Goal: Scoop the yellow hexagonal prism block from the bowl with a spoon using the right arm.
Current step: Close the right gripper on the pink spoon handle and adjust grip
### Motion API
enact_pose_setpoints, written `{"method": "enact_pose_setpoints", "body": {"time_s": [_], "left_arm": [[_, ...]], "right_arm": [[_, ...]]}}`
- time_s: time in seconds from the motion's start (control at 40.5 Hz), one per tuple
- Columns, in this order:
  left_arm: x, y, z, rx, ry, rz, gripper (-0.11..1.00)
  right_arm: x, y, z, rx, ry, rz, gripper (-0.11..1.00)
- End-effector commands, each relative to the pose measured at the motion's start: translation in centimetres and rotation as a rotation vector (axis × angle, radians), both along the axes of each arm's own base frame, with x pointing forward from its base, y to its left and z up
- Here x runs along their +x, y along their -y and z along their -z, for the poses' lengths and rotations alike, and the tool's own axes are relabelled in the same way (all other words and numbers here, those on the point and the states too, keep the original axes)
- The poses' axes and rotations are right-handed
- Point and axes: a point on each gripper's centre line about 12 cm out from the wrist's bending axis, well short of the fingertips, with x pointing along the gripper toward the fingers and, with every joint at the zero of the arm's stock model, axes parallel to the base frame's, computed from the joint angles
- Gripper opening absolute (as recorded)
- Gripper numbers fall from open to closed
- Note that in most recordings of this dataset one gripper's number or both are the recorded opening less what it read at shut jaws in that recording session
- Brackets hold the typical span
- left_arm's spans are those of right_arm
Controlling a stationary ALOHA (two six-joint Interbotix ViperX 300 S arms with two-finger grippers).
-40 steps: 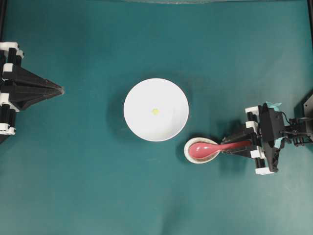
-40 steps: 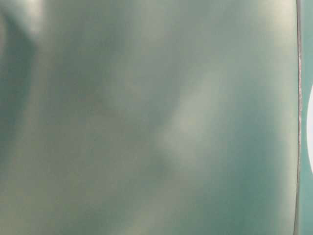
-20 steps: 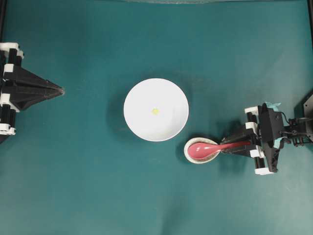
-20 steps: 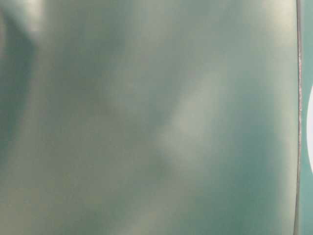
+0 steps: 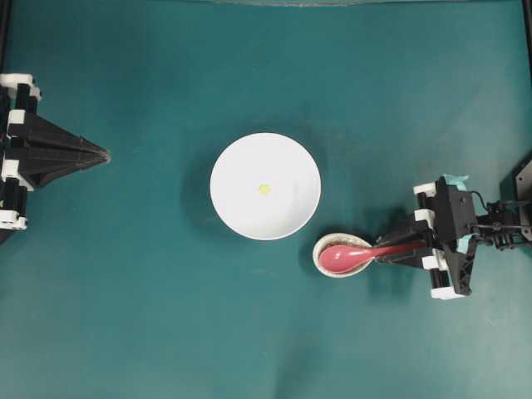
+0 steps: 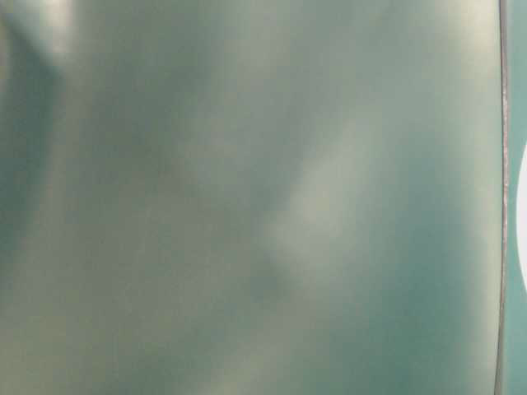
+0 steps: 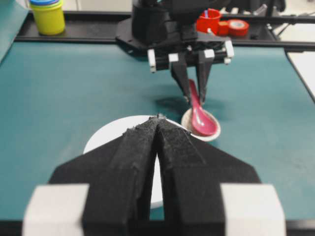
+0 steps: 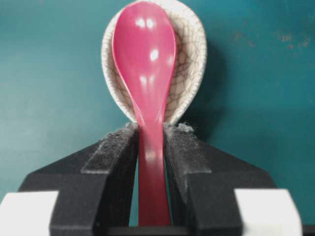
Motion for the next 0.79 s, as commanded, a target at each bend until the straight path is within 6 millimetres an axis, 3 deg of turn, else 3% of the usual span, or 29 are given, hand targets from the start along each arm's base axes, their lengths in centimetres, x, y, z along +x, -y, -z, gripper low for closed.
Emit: {"method": "enact_pose_setpoints", "body": {"time_s": [0.0,0.766], "left_arm": [[0.25,-0.03,-0.74,0.000,0.018,-0.001,-0.01],[0.26,-0.03,-0.80,-0.008,0.020,-0.001,-0.01]], "right_arm": [[0.40,-0.09,-0.97,0.019,0.027,0.011,0.24],[0.21,0.40,-1.39,0.029,0.017,0.032,0.26]]}}
